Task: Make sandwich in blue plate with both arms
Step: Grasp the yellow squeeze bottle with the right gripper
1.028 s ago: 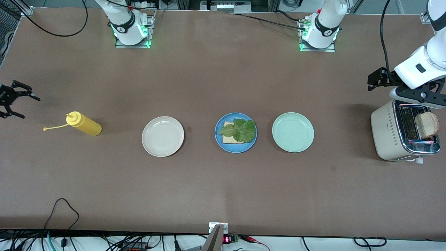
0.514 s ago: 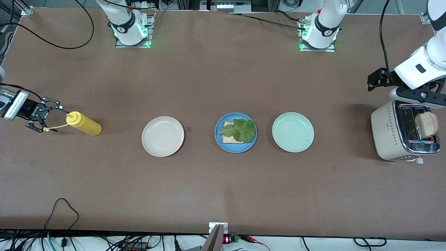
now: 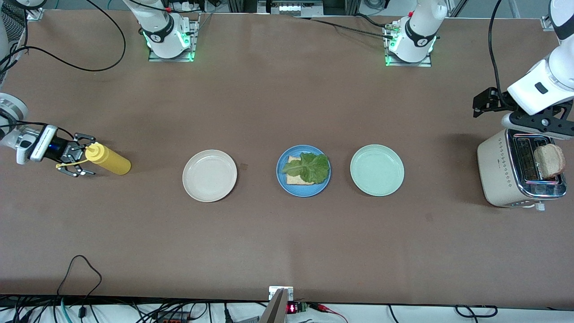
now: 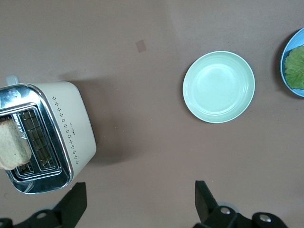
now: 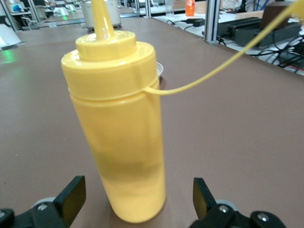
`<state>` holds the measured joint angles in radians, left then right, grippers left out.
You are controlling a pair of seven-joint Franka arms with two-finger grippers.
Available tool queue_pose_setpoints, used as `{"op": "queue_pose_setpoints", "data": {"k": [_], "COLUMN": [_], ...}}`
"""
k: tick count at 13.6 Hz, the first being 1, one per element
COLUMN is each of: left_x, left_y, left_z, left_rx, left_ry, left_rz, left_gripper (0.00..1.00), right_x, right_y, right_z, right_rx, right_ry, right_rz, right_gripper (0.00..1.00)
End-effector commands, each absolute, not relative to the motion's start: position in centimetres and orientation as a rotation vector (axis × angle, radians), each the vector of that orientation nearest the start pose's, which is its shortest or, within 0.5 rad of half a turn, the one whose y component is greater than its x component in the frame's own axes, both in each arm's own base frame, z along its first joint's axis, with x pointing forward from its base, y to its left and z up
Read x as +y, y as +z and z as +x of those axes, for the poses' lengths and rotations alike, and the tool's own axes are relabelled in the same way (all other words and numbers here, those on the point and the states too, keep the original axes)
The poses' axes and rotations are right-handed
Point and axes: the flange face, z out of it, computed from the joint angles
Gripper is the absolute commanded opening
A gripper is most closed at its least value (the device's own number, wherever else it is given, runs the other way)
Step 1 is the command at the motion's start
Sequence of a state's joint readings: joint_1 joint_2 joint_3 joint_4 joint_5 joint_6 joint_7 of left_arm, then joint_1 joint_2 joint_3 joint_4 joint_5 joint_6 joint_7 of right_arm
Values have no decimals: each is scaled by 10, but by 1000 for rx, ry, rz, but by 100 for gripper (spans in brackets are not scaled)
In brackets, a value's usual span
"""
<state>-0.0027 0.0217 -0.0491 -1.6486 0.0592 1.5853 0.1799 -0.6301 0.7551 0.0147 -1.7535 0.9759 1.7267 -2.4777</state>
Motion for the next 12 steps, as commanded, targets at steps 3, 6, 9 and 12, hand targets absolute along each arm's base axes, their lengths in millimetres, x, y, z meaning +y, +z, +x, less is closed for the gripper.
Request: {"op": "queue_pose_setpoints", "data": {"k": [3, 6, 9, 12], "left_x": [-25, -31, -32, -33], "left_y": [579, 580, 580, 580], "left_z": [556, 556, 556, 555], "left_rx": [352, 369, 289, 276], "left_ry": [128, 127, 125, 141], "left_rz": [-3068, -3065, -3072, -3078], "left_gripper": [100, 100, 100, 100], "right_x": [-260, -241, -234, -219], "right_y": [119, 120, 126, 130], "right_z": [532, 542, 550, 560], "right_rx": [-1315, -1330, -1353, -1380], "right_ry": [-1071, -1064, -1057, -1034], "right_rz": [-1690, -1661, -1659, -1651], "right_gripper": [100, 100, 67, 11]}}
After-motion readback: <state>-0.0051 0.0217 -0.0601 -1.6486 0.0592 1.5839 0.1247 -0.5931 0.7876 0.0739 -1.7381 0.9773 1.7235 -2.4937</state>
